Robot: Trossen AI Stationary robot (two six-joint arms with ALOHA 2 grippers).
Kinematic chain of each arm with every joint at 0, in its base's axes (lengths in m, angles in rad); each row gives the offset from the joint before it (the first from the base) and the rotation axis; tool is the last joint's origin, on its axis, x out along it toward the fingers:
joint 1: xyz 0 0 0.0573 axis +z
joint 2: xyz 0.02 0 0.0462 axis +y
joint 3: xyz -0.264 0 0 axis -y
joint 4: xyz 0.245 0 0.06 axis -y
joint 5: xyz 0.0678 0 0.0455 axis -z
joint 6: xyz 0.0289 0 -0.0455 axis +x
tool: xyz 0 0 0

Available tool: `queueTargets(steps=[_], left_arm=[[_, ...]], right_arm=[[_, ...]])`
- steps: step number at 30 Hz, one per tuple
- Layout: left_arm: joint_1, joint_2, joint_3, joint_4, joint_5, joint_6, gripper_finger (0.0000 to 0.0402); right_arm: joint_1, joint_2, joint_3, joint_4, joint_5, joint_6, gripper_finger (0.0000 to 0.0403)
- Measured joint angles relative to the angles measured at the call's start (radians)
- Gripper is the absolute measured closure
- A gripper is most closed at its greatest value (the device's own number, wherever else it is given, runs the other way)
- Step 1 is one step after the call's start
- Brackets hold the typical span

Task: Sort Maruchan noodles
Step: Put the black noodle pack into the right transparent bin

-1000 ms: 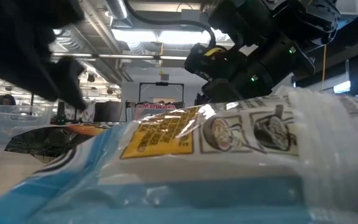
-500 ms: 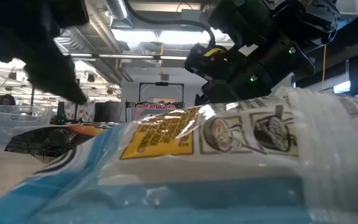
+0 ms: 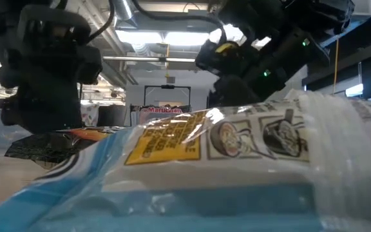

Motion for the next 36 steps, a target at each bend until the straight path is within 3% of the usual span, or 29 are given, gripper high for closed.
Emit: queueTargets(steps=[6, 16, 36], left_arm=[[0.024, 0.05, 0.003, 0.057, 0.023, -0.02, 0.0157], [0.055, 0.144, 0.002, 0.255, 0.058, 0.047, 0.0157], [0.02, 0.14, -0.001, 0.329, -0.11, 0.192, 0.0156]], right_arm=[[0.007, -0.001, 0.0, 0.087, -0.067, -0.006, 0.007], [0.007, 0.048, 0.0, 0.132, -0.072, -0.008, 0.007], [0.048, 0.016, -0.002, 0.069, -0.015, -0.118, 0.007]])
